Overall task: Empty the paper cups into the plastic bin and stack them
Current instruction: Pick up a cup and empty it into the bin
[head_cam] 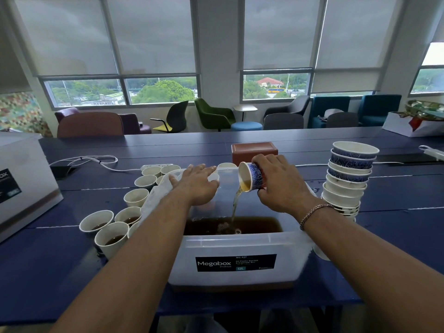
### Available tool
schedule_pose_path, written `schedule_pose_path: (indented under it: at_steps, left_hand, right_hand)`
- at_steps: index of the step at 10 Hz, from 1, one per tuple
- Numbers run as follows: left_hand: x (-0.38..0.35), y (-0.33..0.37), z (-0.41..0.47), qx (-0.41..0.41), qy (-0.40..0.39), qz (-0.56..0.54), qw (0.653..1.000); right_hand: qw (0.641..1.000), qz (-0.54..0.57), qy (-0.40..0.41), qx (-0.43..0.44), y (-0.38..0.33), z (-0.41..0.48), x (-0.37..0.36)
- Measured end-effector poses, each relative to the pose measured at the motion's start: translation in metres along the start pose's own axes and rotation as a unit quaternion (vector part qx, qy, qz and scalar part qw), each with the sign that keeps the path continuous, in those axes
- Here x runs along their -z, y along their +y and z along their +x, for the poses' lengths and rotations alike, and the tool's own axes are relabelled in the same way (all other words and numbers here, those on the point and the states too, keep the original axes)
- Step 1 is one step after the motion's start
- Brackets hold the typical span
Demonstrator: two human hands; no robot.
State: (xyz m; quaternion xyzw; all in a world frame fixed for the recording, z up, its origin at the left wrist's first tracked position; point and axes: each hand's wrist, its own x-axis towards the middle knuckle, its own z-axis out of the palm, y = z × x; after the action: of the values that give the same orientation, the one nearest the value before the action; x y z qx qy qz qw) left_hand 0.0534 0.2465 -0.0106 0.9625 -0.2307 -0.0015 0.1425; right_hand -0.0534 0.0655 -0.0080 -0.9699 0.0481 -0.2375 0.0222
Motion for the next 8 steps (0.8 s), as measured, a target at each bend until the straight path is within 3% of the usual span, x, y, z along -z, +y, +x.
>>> schedule_pose_path:
  at_steps: [3, 5, 7, 8]
  left_hand:
    - [0.0013, 0.0007, -0.0020, -0.001, -0.002, 0.001, 1.000]
    - [0.0012, -0.0009, -0.0014, -0.001, -0.002, -0.003, 1.000]
    - [0.0002, 0.0004, -0.0005, 0.003, -0.004, -0.002, 1.000]
    - [0.0008, -0.0008, -0.0013, 0.001, -0.009, -0.008, 1.000]
  right_hand:
    - [0.999, -0.015, 0.036, 0.009, -0.0015, 0.0006, 0.0026]
    - [0.992, -0.017, 0.118, 0.040, -0.0038, 0.0021, 0.0030]
    - [0.985, -0.037, 0.153, 0.068, -0.0042, 0.0046, 0.0031]
    - [0.994, -0.053, 0.079, 0.053, -0.0051, 0.0019, 0.0003]
